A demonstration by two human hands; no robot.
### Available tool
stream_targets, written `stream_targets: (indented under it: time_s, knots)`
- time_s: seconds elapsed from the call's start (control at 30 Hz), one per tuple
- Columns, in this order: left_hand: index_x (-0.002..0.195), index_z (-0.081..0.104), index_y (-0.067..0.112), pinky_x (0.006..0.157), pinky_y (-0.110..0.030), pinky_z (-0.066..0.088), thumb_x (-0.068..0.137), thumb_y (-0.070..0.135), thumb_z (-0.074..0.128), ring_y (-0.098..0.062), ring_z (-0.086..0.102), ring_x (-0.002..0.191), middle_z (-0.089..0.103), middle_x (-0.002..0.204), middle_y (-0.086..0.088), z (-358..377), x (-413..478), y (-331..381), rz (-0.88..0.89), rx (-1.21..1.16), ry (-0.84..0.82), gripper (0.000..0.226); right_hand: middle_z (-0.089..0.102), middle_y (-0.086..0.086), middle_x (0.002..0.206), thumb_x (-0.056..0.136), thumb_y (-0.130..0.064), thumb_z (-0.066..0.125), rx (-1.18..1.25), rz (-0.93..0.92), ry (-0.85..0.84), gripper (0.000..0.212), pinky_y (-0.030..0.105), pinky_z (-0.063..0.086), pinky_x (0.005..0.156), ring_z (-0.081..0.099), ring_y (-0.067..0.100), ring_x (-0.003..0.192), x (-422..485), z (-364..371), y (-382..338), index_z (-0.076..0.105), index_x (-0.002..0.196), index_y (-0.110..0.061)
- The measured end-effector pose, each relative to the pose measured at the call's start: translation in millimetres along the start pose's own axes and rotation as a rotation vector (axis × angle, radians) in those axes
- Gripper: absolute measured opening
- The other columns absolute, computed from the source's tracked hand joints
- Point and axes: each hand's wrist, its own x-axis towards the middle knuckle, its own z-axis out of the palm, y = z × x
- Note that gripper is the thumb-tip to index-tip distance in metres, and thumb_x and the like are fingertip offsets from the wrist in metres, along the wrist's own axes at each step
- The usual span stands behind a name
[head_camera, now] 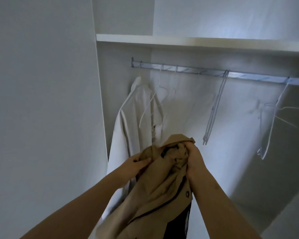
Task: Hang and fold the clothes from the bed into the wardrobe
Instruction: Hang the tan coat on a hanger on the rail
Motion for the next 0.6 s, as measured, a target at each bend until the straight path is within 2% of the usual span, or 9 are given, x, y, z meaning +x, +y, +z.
stream_targets:
  time_s: [0.07, 0.13, 0.2, 0.3, 0.33, 0.4, 0.47, 0.5, 0.6]
  knots:
    - [0.115, 0.059, 0.019, 0.080, -0.017, 0.051, 0.095, 0.021, 0.048, -0.009, 0.065, 0.094, 0.067, 0.105, 0.003, -2.5, 15.4, 6.1, 0.040, 0.007, 0.048, 0.023, 0.058, -0.007, 0.040, 0.096, -0.013, 0.041, -0.014, 0.020, -0.064, 0.022, 0.016, 0.045, 0.037, 0.055, 0.005, 0.035, 21.8, -3.3, -1.6, 0.051, 0.077, -0.011]
    - [0.111, 0.061, 0.022, 0.095, -0.030, 0.048, 0.098, 0.022, 0.043, -0.018, 0.063, 0.102, 0.067, 0.109, -0.002, -6.5, 28.4, 7.6, 0.047, 0.004, 0.142, 0.022, 0.062, -0.005, 0.047, 0.096, -0.016, 0.043, -0.033, 0.057, -0.113, 0.019, 0.020, 0.048, 0.042, 0.059, 0.008, 0.041, 41.1, -4.5, -6.6, 0.055, 0.083, -0.010]
    - [0.099, 0.065, 0.022, 0.097, -0.039, 0.047, 0.099, 0.025, 0.041, -0.025, 0.062, 0.100, 0.068, 0.104, -0.008, -8.4, 38.9, 11.8, 0.027, -0.073, 0.278, 0.024, 0.070, 0.006, 0.067, 0.096, -0.019, 0.045, -0.031, 0.164, -0.170, 0.022, 0.026, 0.053, 0.053, 0.067, 0.017, 0.058, 55.4, -0.3, -7.5, 0.061, 0.094, -0.004]
    - [0.082, 0.065, 0.015, 0.073, -0.036, 0.053, 0.096, 0.025, 0.047, -0.025, 0.064, 0.077, 0.070, 0.077, -0.010, -12.4, 49.1, 27.3, -0.056, -0.377, 0.485, 0.025, 0.070, 0.017, 0.100, 0.089, -0.022, 0.056, -0.109, 0.272, -0.222, 0.029, 0.031, 0.053, 0.071, 0.066, 0.028, 0.087, 68.4, 4.2, 1.2, 0.065, 0.108, -0.002]
    - [0.081, 0.064, 0.013, 0.064, -0.034, 0.052, 0.096, 0.026, 0.046, -0.024, 0.065, 0.069, 0.070, 0.068, -0.009, -17.1, 51.2, 33.0, -0.077, -0.506, 0.514, 0.026, 0.071, 0.016, 0.102, 0.088, -0.023, 0.058, -0.126, 0.295, -0.243, 0.028, 0.031, 0.054, 0.072, 0.067, 0.028, 0.089, 71.9, 4.7, 3.2, 0.067, 0.107, -0.004]
    - [0.082, 0.068, 0.009, 0.059, -0.034, 0.051, 0.097, 0.031, 0.041, -0.025, 0.068, 0.064, 0.071, 0.068, -0.011, -29.7, 52.3, 45.5, -0.086, -0.769, 0.462, 0.037, 0.071, 0.014, 0.102, 0.087, -0.026, 0.061, -0.150, 0.316, -0.284, 0.027, 0.031, 0.054, 0.076, 0.068, 0.027, 0.092, 80.4, 4.8, 6.7, 0.067, 0.106, -0.008]
    - [0.073, 0.074, 0.003, 0.054, -0.035, 0.055, 0.096, 0.035, 0.038, -0.028, 0.070, 0.063, 0.072, 0.073, -0.016, -44.0, 52.3, 56.8, -0.049, -0.959, 0.386, 0.054, 0.072, 0.011, 0.100, 0.086, -0.028, 0.062, -0.183, 0.318, -0.294, 0.028, 0.029, 0.054, 0.075, 0.069, 0.024, 0.090, 86.9, 5.6, 7.4, 0.067, 0.108, -0.011]
    - [0.068, 0.075, 0.000, 0.049, -0.036, 0.056, 0.096, 0.035, 0.036, -0.028, 0.070, 0.061, 0.071, 0.072, -0.017, -51.2, 51.8, 62.4, -0.019, -1.018, 0.357, 0.059, 0.073, 0.009, 0.096, 0.086, -0.027, 0.063, -0.203, 0.310, -0.298, 0.027, 0.026, 0.054, 0.069, 0.070, 0.021, 0.084, 89.2, 7.0, 6.7, 0.067, 0.108, -0.012]
    - [0.067, 0.072, -0.005, 0.047, -0.038, 0.056, 0.096, 0.034, 0.034, -0.027, 0.070, 0.061, 0.070, 0.073, -0.017, -68.5, 50.4, 81.7, 0.064, -1.101, 0.320, 0.061, 0.070, 0.000, 0.066, 0.088, -0.024, 0.061, -0.342, 0.287, -0.283, 0.013, 0.017, 0.044, 0.044, 0.063, 0.014, 0.050, 95.6, 12.8, 7.0, 0.065, 0.095, -0.014]
